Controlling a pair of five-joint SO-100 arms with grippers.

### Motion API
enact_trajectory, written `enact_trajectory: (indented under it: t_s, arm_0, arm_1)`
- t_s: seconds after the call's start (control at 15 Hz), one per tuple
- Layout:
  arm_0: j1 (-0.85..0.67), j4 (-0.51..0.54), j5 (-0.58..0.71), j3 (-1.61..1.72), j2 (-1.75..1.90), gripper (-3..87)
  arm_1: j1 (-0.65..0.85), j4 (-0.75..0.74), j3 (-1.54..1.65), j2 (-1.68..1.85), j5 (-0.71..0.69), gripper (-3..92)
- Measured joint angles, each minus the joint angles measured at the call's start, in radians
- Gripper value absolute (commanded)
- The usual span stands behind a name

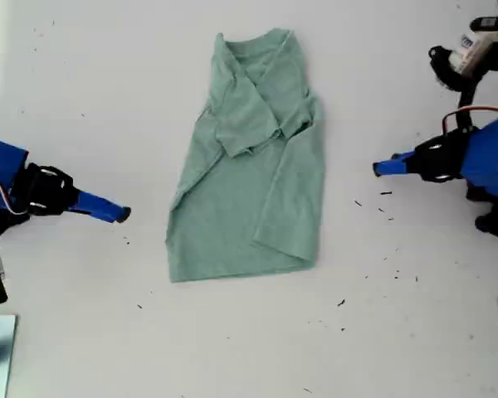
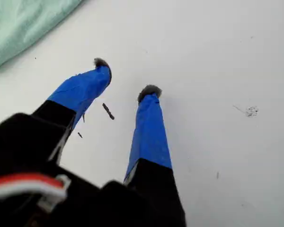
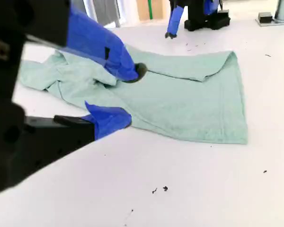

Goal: Fold t shirt

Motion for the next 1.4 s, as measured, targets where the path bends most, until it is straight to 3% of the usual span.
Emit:
enact_trajectory:
  t_s: [0.07,0.13,0.33,0.6,0.73,0.87,1.0,1.13,1.4]
  arm_0:
    - [0.006,-0.006,-0.008,-0.002,0.003,-0.2]
    - [0.029,-0.063,-0.071,-0.072,0.003,-0.3]
    - [-0.026,-0.072,-0.132,-0.195,-0.055,-0.3]
    - [0.032,-0.026,-0.301,-0.618,-0.681,-0.3]
    - [0.103,0.091,-0.354,-0.966,-1.034,-0.3]
    - [0.124,0.33,-0.376,-1.358,-1.404,-0.2]
    - [0.127,0.437,-0.379,-1.595,-1.614,-0.2]
    - [0.127,0.448,-0.35,-1.611,-1.651,20.5]
    - [0.114,0.385,-0.253,-1.568,-1.695,27.3]
  arm_1:
    - [0.0,0.0,0.0,0.0,0.0,14.9]
    - [0.0,0.0,0.0,0.0,0.0,14.9]
    - [0.006,0.0,0.0,0.0,0.0,14.9]
    - [0.009,0.0,0.0,0.0,0.103,14.9]
    - [0.009,0.0,0.0,0.0,0.209,14.9]
    - [0.009,0.0,0.0,0.0,0.359,15.2]
    - [-0.005,0.0,0.0,0.0,0.485,15.2]
    - [-0.025,0.0,0.0,0.0,0.532,15.2]
    - [-0.052,0.0,0.0,0.0,0.54,15.2]
